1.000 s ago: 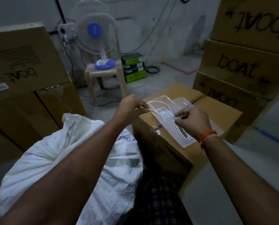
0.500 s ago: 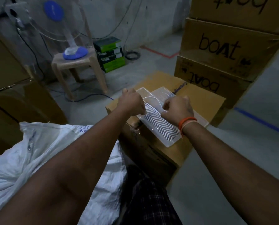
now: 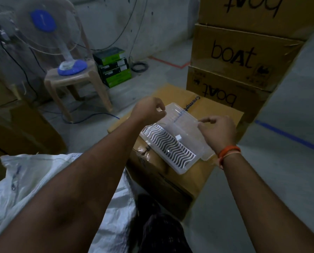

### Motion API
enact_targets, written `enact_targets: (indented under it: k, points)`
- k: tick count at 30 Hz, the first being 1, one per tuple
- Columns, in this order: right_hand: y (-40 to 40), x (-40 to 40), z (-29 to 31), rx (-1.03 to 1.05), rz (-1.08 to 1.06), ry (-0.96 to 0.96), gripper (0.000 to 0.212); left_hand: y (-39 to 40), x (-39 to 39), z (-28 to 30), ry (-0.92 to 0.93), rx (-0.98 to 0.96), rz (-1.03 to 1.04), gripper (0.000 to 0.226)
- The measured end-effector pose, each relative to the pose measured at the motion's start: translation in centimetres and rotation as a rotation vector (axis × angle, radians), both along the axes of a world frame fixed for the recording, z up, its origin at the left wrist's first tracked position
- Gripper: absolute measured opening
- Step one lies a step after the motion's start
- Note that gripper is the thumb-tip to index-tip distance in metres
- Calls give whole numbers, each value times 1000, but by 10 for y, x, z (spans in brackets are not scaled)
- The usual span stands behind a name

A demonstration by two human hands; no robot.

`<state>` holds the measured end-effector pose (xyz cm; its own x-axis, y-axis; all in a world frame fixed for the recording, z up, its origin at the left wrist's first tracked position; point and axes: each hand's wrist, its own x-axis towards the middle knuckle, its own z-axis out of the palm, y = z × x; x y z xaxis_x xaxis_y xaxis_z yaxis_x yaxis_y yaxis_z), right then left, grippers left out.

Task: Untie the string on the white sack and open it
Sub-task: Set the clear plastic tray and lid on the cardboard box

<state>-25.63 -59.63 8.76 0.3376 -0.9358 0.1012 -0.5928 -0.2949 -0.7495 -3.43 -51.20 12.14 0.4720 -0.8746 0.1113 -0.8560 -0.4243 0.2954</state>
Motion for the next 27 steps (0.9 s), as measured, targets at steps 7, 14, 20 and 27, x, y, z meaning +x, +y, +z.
enact_targets:
  k: [7,14,20,27]
  points:
    - [-17,-37,-29,270,-201,0,9,-62,15,0,-22,162,-75,28]
    - [-24,-40,-62,358,-238,-37,13,-106,18,-18,-18,509,-182,38]
    - [-30,-43,-68,342,-323,-101,11,-118,21,-25,7,472,-149,33]
    - [-30,-42,-45,168,-382,-289,21,-118,22,-12,109,211,48,48]
